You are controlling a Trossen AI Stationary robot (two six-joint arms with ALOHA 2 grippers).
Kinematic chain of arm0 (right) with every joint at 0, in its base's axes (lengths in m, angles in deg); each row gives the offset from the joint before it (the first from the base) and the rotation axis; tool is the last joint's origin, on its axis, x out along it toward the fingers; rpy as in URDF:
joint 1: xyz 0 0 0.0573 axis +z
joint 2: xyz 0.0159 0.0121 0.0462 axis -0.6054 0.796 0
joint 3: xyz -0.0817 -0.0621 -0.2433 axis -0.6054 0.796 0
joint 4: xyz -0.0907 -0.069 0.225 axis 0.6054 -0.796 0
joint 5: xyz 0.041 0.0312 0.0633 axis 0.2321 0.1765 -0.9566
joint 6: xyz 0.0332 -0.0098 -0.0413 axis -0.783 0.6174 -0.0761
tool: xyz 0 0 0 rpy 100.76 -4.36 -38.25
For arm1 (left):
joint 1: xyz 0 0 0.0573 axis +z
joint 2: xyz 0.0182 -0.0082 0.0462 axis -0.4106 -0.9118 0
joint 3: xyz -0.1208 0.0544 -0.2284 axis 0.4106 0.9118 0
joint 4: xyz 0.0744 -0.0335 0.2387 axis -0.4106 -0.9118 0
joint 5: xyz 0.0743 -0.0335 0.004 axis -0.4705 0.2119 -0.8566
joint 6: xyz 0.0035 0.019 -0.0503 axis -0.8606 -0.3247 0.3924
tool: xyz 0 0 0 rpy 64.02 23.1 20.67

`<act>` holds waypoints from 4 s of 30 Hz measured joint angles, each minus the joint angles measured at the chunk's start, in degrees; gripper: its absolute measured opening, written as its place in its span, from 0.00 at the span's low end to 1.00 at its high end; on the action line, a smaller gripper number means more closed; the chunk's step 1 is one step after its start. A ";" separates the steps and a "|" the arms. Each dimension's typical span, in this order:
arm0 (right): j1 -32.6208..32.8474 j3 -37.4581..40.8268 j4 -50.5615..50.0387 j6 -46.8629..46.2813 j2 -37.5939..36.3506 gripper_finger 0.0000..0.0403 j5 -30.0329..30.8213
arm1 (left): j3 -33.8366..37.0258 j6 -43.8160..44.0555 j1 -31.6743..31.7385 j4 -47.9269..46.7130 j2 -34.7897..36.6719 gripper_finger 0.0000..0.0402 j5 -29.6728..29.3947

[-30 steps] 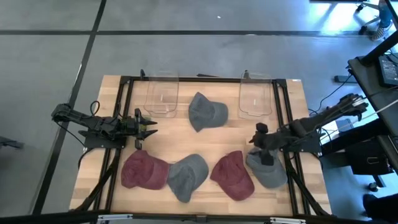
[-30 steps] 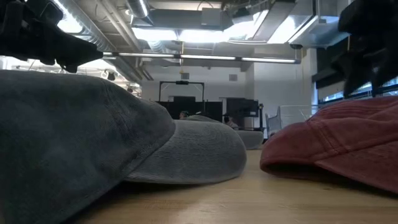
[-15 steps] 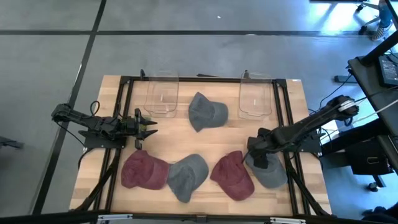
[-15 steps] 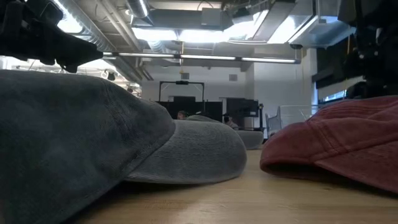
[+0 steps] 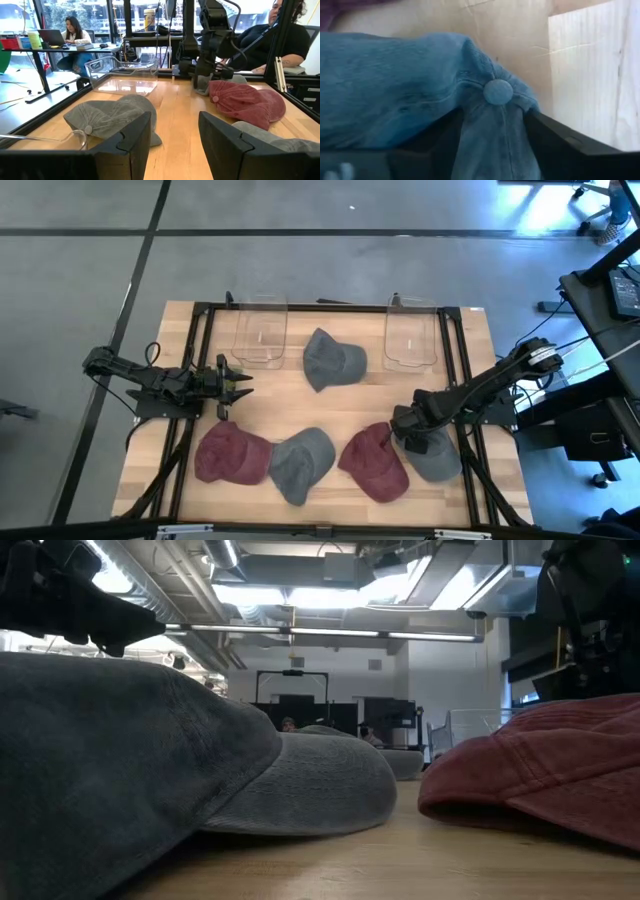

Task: Pick & Place hat
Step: Put the bottom right gray cap into the right transparent bin

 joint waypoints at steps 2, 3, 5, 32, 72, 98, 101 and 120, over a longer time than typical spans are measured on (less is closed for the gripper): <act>0.02 0.00 0.39 -0.05 0.21 0.43 -0.31 | -0.02 0.02 -0.01 -0.02 0.00 0.40 0.00; 0.04 0.00 0.57 -0.26 0.23 0.38 -0.49 | 0.00 0.00 -0.02 0.00 0.00 0.40 0.00; 0.04 0.01 0.86 -0.72 0.28 0.27 -0.51 | -0.01 -0.04 0.00 -0.02 0.00 0.40 0.00; 0.04 -20.32 -16.96 -3.72 -22.89 0.03 20.73 | -0.01 -0.09 -0.01 -0.02 0.00 0.40 -0.17; -54.04 -6.62 31.71 56.75 -32.13 0.03 33.51 | -0.01 -3.52 -0.01 -0.01 0.00 0.40 -0.13; -68.02 -6.32 33.00 63.22 -23.60 0.03 24.73 | -0.01 -5.03 -0.02 -0.02 0.01 0.40 -0.20; -68.02 -6.32 37.50 65.01 -22.05 0.03 22.23 | -0.02 -5.03 -0.01 -0.16 0.01 0.40 -0.21; -68.98 -6.32 39.47 68.28 -15.47 0.31 24.84 | -0.02 -4.99 -0.01 -0.33 0.01 0.40 -0.15</act>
